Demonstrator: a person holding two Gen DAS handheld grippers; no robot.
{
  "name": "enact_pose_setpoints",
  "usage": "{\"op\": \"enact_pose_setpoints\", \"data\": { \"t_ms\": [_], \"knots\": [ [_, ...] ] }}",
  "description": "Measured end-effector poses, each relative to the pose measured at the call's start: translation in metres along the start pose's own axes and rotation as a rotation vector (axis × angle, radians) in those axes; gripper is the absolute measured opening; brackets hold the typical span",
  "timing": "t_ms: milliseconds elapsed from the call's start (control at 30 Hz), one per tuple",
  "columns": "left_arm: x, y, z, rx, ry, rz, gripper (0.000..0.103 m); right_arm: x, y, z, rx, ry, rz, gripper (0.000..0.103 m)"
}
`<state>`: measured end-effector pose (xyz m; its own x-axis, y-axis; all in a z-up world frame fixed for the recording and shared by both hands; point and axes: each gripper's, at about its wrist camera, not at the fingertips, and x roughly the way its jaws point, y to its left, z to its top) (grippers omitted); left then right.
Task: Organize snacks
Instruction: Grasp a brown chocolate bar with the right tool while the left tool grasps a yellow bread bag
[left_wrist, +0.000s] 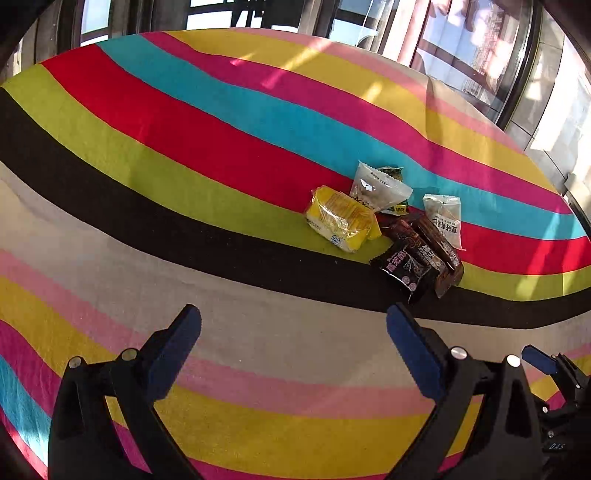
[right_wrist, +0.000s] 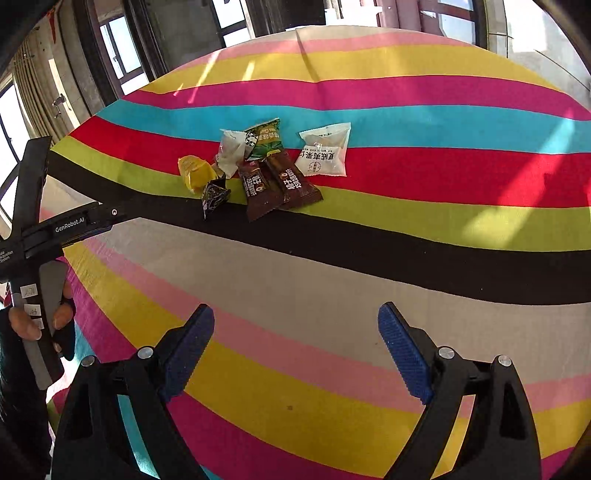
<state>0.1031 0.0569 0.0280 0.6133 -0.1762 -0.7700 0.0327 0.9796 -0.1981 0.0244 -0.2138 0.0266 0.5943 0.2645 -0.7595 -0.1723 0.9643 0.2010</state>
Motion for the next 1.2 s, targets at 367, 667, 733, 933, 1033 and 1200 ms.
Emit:
{"op": "enact_pose_setpoints", "data": {
  "t_ms": [367, 667, 733, 933, 1033, 1200],
  "knots": [
    [0.077, -0.019, 0.068, -0.153, 0.027, 0.044, 0.1, 0.021, -0.006, 0.023, -0.024, -0.009, 0.037, 0.088],
    [0.075, -0.016, 0.048, -0.102, -0.001, 0.192, 0.086, 0.059, -0.011, 0.067, -0.086, -0.029, 0.037, 0.078],
    [0.071, -0.015, 0.044, -0.104, -0.009, 0.182, 0.086, 0.074, -0.008, 0.078, -0.107, -0.002, 0.038, 0.061],
    [0.075, -0.014, 0.048, -0.083, 0.004, 0.155, 0.098, 0.099, 0.013, 0.096, -0.226, 0.045, -0.01, 0.049],
    [0.079, -0.015, 0.052, -0.066, 0.016, 0.168, 0.099, 0.107, 0.019, 0.104, -0.264, 0.051, -0.019, 0.045],
    [0.077, -0.02, 0.05, -0.026, 0.001, 0.189, 0.07, 0.104, 0.028, 0.103, -0.264, 0.045, -0.033, 0.024]
  ]
}}
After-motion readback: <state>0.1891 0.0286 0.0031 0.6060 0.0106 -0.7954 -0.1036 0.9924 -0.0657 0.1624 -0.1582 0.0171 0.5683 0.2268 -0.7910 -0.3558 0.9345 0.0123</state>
